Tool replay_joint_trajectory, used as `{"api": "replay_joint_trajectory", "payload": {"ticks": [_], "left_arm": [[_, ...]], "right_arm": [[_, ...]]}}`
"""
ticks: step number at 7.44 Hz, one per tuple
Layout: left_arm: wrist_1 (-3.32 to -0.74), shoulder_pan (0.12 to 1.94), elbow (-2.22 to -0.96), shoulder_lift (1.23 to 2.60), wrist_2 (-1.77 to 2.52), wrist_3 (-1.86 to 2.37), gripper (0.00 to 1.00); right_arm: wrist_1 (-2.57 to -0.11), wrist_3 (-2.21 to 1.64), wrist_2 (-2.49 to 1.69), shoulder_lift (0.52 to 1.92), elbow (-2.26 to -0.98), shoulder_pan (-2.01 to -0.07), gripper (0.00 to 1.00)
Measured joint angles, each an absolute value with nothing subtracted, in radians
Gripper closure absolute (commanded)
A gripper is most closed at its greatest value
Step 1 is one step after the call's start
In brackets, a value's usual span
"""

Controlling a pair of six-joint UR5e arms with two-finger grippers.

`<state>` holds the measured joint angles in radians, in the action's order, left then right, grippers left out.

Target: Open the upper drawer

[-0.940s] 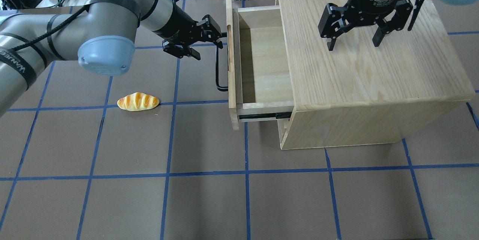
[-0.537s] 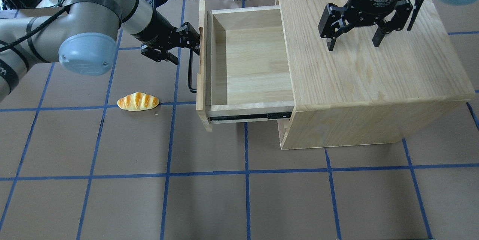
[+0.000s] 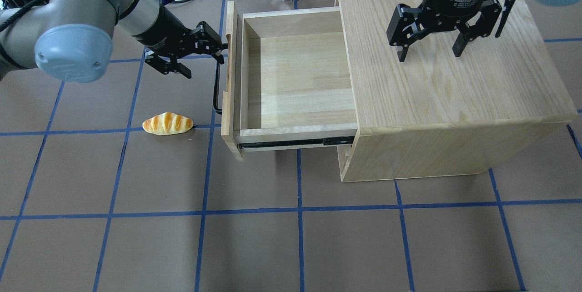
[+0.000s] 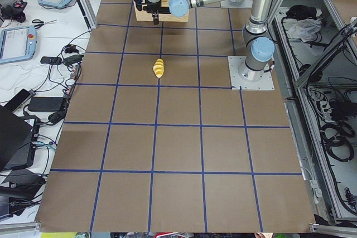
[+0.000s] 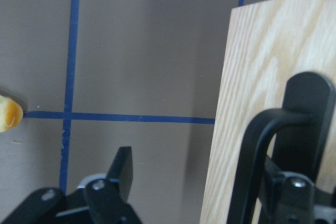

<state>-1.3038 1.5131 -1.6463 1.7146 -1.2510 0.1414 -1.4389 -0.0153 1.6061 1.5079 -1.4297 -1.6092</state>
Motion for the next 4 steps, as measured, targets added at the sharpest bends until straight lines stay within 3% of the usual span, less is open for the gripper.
{"api": "replay_joint_trajectory", "payload": {"ticks": [4], "left_arm": [[-1.496, 1.521, -1.567, 1.578, -1.422, 0.140, 0.00]], "right_arm": [[-1.439, -0.015, 1.606, 1.508, -1.431, -1.609, 0.00]]}}
